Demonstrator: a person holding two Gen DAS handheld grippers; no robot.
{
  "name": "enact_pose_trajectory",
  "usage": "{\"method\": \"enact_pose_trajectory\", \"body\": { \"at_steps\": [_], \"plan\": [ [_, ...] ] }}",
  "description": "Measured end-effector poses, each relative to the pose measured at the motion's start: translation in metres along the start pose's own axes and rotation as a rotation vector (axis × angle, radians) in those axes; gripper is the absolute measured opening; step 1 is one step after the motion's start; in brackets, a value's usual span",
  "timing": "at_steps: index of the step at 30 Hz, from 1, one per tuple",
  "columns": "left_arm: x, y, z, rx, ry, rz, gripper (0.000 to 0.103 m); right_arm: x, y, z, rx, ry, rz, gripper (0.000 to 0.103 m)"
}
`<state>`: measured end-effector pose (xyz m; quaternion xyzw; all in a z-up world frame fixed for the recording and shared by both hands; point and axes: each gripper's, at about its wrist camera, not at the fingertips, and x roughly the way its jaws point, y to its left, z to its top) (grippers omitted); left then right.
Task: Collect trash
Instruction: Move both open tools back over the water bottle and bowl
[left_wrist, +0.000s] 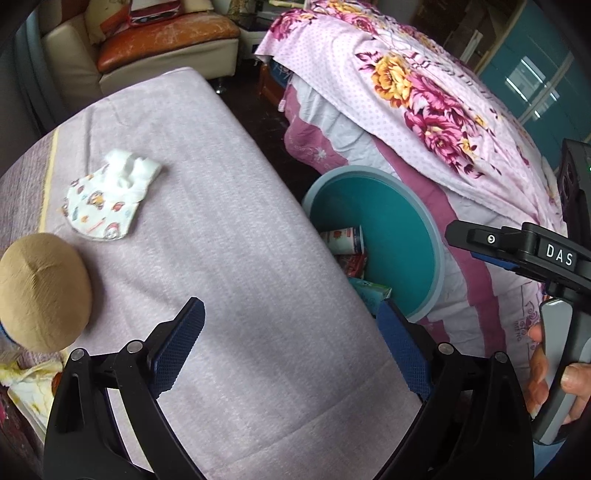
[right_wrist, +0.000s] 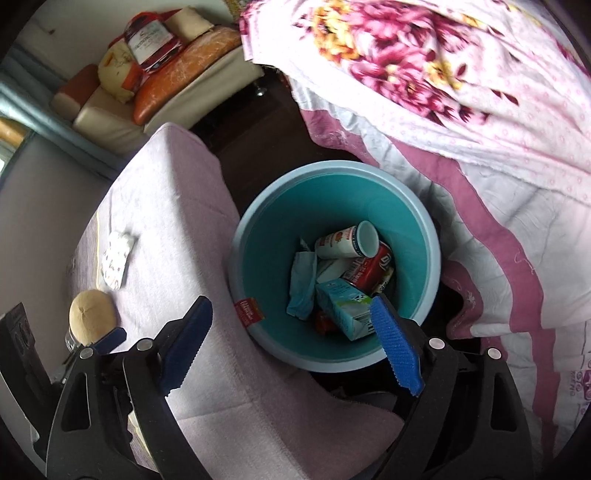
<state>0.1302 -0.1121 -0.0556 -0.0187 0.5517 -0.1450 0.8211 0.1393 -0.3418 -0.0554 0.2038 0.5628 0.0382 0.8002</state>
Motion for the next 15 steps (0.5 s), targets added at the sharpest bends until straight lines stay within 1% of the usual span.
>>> {"method": "enact_pose_trajectory", "body": {
  "at_steps": [5, 11, 15],
  "plan": [
    [-0.018, 0.024, -0.011, -0.034, -0.022, 0.018, 0.094, -0.002, 0.032, -0.01, -0.097, -0.01, 0.003, 0.083],
    [-0.046, 0.061, -0.026, -0.077, -0.058, 0.051, 0.094, -0.005, 0.08, -0.023, -0.237, -0.008, 0.003, 0.083],
    [-0.065, 0.086, -0.037, -0.112, -0.082, 0.075, 0.094, -0.008, 0.111, -0.032, -0.332, -0.027, -0.01, 0.083]
  ]
}}
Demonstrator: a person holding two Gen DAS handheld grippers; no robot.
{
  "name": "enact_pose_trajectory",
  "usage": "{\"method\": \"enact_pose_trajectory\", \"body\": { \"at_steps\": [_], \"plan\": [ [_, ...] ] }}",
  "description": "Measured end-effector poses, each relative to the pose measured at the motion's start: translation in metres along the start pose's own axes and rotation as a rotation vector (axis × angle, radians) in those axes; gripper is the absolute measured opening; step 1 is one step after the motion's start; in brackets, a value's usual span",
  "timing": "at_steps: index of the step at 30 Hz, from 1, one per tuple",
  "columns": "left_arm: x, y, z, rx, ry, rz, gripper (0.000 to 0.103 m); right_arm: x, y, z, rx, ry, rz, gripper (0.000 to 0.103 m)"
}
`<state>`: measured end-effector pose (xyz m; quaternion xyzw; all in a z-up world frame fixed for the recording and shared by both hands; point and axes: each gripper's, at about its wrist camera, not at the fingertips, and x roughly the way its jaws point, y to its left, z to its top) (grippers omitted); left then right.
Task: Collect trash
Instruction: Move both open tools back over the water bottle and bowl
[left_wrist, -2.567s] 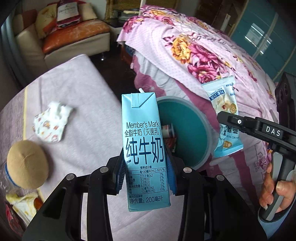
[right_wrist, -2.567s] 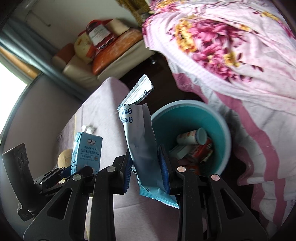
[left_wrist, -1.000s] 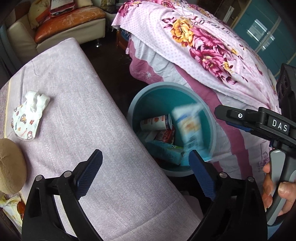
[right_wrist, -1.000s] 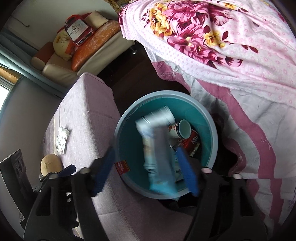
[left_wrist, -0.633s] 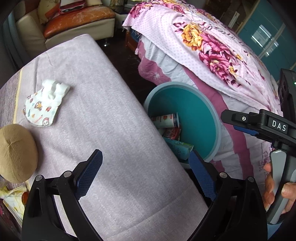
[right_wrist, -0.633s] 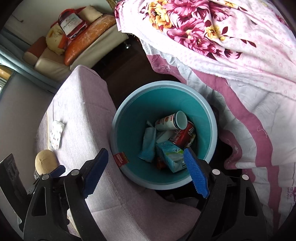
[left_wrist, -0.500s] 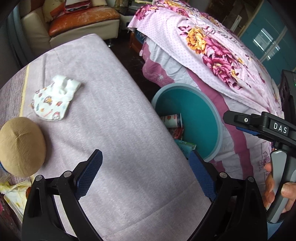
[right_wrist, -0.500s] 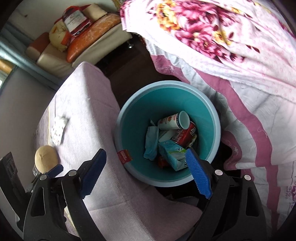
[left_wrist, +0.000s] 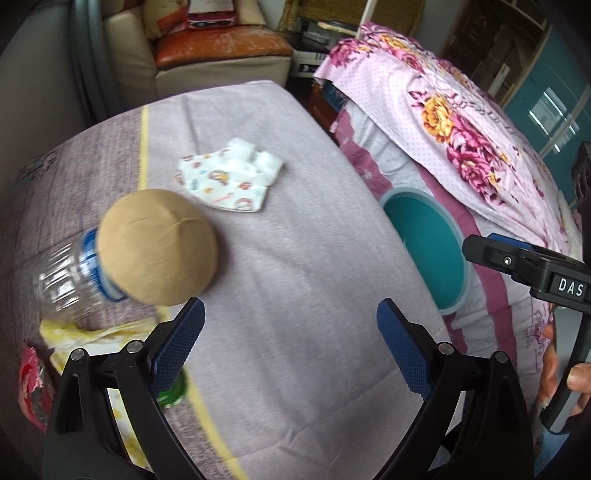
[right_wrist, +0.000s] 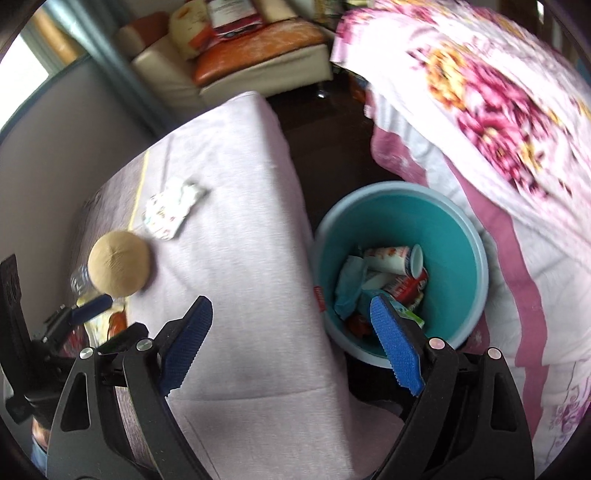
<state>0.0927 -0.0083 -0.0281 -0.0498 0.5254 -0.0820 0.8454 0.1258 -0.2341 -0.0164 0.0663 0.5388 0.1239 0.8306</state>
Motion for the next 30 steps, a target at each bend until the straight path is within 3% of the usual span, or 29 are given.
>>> {"method": "enact_pose_trajectory", "body": {
  "at_steps": [9, 17, 24, 30],
  "plan": [
    [-0.03, 0.051, -0.016, -0.057, -0.043, 0.031, 0.094, -0.002, 0.065, 0.002, -0.147, 0.005, -0.001, 0.083],
    [-0.051, 0.111, -0.031, -0.075, -0.076, 0.121, 0.094, 0.011, 0.125, 0.001, -0.289, 0.03, -0.013, 0.083],
    [-0.059, 0.176, -0.039, -0.202, -0.077, 0.154, 0.094, 0.036, 0.184, -0.004, -0.482, 0.029, -0.001, 0.083],
    [-0.056, 0.202, -0.038, -0.247, -0.071, 0.16, 0.094, 0.069, 0.226, -0.011, -0.613, 0.038, -0.036, 0.083]
  ]
}}
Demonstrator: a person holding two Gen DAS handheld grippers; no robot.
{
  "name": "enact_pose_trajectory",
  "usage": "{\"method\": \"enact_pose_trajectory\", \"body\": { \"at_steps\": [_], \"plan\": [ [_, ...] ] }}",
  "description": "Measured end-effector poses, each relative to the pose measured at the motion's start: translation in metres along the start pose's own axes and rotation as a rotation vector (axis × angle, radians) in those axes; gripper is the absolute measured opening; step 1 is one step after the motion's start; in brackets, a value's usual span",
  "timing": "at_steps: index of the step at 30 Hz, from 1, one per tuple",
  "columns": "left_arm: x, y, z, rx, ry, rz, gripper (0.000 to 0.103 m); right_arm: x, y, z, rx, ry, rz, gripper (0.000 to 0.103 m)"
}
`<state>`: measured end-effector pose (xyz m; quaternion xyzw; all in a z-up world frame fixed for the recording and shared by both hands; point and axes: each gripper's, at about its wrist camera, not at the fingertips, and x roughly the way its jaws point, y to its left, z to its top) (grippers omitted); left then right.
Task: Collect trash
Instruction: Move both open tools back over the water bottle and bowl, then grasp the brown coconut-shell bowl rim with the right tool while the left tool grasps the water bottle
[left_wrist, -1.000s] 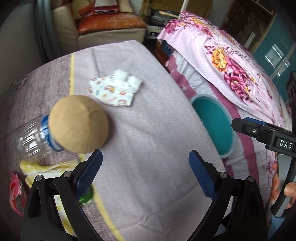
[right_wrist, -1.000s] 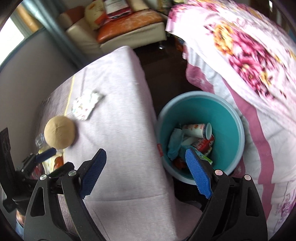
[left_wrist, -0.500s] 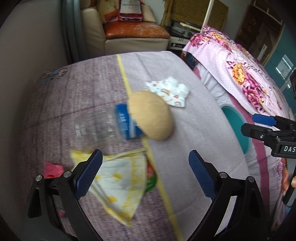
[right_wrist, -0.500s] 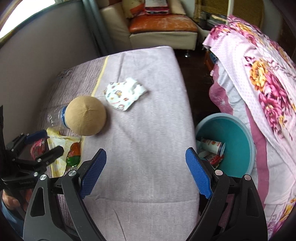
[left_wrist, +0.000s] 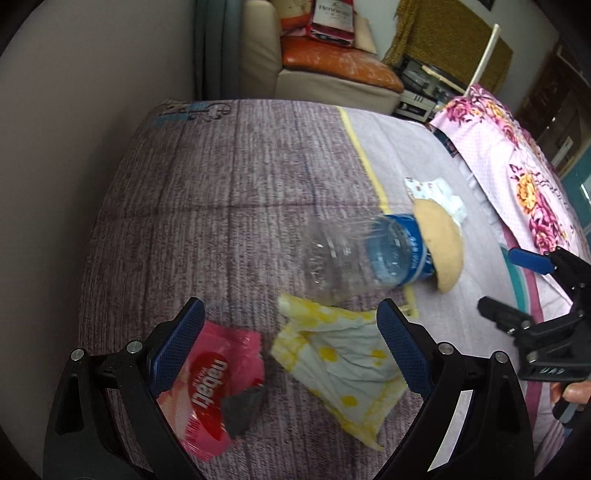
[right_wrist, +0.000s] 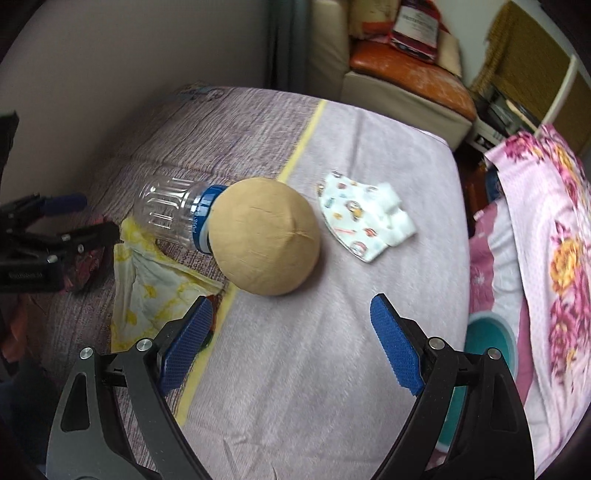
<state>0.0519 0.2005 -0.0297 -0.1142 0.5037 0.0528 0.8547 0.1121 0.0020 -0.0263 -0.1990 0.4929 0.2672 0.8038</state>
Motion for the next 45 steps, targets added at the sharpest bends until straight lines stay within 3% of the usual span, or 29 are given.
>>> {"method": "enact_pose_trajectory", "body": {
  "at_steps": [9, 14, 18, 23, 30, 36, 45],
  "plan": [
    [0.012, 0.019, 0.004, -0.004, 0.028, 0.004, 0.094, 0.035, 0.029, 0.012, -0.121, 0.035, -0.03, 0.083],
    [0.015, 0.023, 0.007, 0.01, 0.032, 0.005, 0.094, 0.045, 0.024, 0.017, -0.078, 0.029, -0.056, 0.083],
    [0.014, 0.021, 0.012, 0.037, 0.026, -0.003, 0.094, 0.037, 0.012, 0.02, -0.001, 0.01, 0.006, 0.051],
    [0.008, 0.005, 0.024, 0.133, -0.002, -0.034, 0.094, 0.021, -0.012, 0.025, 0.104, -0.036, 0.033, 0.038],
    [0.014, -0.045, 0.043, 0.407, 0.0, -0.084, 0.094, 0.026, -0.061, 0.03, 0.289, -0.027, 0.062, 0.022],
    [0.048, -0.071, 0.052, 0.534, 0.092, -0.104, 0.094, 0.033, -0.08, 0.026, 0.339, -0.014, 0.095, 0.021],
    [0.07, -0.081, 0.045, 0.542, 0.142, -0.094, 0.094, 0.056, -0.1, 0.029, 0.412, -0.013, 0.128, 0.025]
  ]
}}
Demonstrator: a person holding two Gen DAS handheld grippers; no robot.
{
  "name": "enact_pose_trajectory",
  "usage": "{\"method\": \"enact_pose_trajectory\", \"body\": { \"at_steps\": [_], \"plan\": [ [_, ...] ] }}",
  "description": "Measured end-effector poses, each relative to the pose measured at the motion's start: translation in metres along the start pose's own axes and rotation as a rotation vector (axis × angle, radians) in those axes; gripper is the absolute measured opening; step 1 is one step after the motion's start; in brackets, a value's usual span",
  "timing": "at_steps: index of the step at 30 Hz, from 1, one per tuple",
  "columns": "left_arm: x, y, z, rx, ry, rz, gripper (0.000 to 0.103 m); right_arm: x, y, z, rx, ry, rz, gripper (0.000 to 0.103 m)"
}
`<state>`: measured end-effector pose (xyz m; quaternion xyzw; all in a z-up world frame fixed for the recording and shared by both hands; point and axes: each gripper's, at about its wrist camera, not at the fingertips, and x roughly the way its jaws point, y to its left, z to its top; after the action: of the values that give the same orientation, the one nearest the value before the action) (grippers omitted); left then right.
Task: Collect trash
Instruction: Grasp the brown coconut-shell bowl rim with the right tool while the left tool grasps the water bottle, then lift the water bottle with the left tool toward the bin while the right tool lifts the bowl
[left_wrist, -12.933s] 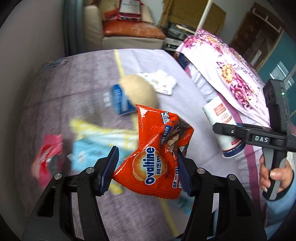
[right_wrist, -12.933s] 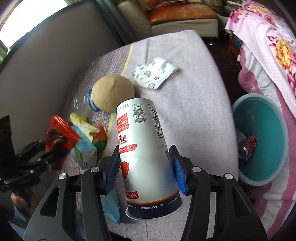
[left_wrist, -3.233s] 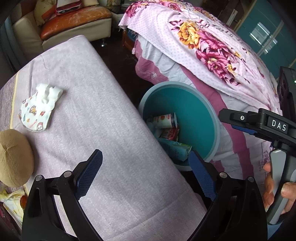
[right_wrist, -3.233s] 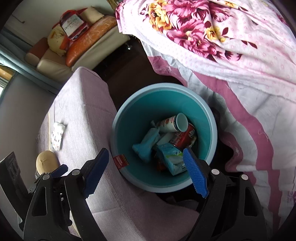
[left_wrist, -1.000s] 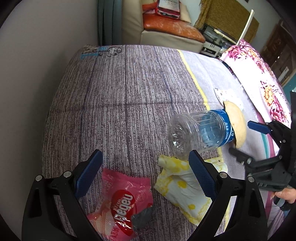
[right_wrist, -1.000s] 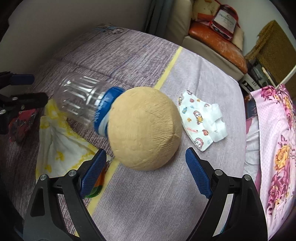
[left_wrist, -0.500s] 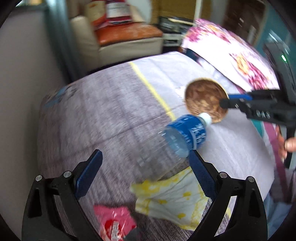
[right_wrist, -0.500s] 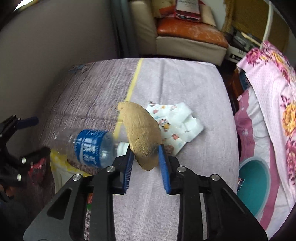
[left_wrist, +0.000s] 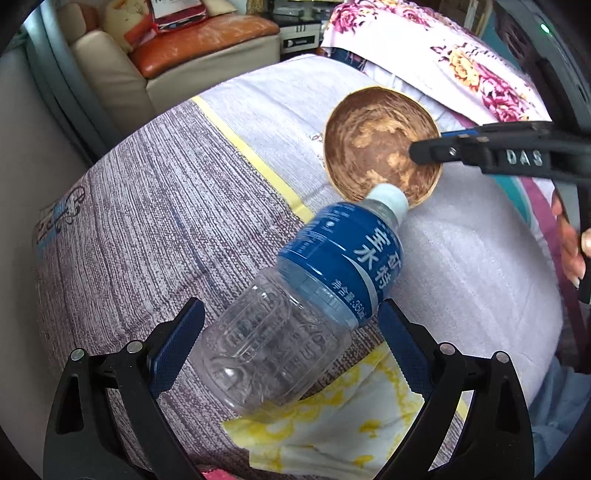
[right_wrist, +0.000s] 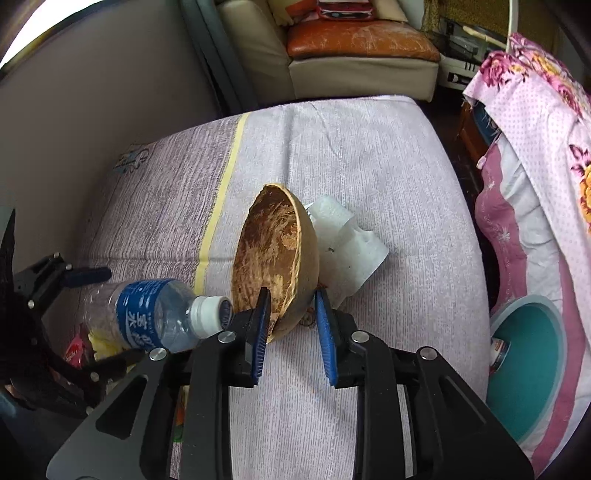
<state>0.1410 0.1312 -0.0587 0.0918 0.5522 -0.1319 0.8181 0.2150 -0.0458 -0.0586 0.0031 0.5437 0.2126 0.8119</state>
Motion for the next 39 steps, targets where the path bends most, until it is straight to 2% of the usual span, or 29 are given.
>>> {"method": "enact_pose_trajectory", "body": {
  "at_steps": [4, 6, 9, 12, 17, 20, 23, 26, 28, 30, 35, 39],
  "plan": [
    [0.002, -0.002, 0.0, -0.08, 0.002, -0.033, 0.091, 0.001, -0.002, 0.003, 0.003, -0.02, -0.019, 0.011],
    [0.001, -0.003, -0.002, -0.106, 0.005, -0.043, 0.09, -0.003, -0.004, 0.002, -0.01, -0.028, -0.025, 0.007],
    [0.0, -0.007, -0.004, -0.138, 0.017, -0.067, 0.09, -0.011, -0.008, -0.005, -0.05, -0.022, -0.05, 0.007],
    [-0.001, -0.014, -0.006, -0.125, 0.022, -0.086, 0.092, -0.017, -0.016, -0.012, -0.056, -0.004, -0.066, 0.008],
    [-0.004, -0.025, -0.011, -0.079, 0.022, -0.049, 0.092, -0.034, -0.037, -0.032, -0.023, 0.024, -0.082, 0.008],
    [-0.005, -0.023, -0.013, -0.069, 0.029, -0.052, 0.092, -0.042, -0.05, -0.045, -0.004, 0.04, -0.095, 0.007],
    [0.001, -0.027, -0.011, -0.037, 0.051, -0.039, 0.092, -0.042, -0.055, -0.057, -0.002, 0.061, -0.084, 0.008],
    [0.008, -0.038, -0.007, -0.003, 0.07, -0.041, 0.091, -0.042, -0.061, -0.058, 0.033, 0.046, -0.066, 0.008],
    [0.009, -0.048, -0.006, 0.011, 0.077, -0.053, 0.076, -0.04, -0.065, -0.059, 0.061, 0.023, -0.057, 0.011],
    [0.011, -0.051, -0.006, -0.019, 0.082, -0.089, 0.076, -0.034, -0.071, -0.06, 0.096, 0.013, -0.038, 0.014],
    [0.012, -0.054, -0.004, -0.106, 0.076, -0.103, 0.076, -0.022, -0.087, -0.058, 0.188, 0.007, 0.017, 0.025],
    [0.015, -0.065, -0.001, -0.081, 0.089, -0.06, 0.077, -0.011, -0.102, -0.061, 0.262, 0.025, 0.058, 0.025]
  ]
}}
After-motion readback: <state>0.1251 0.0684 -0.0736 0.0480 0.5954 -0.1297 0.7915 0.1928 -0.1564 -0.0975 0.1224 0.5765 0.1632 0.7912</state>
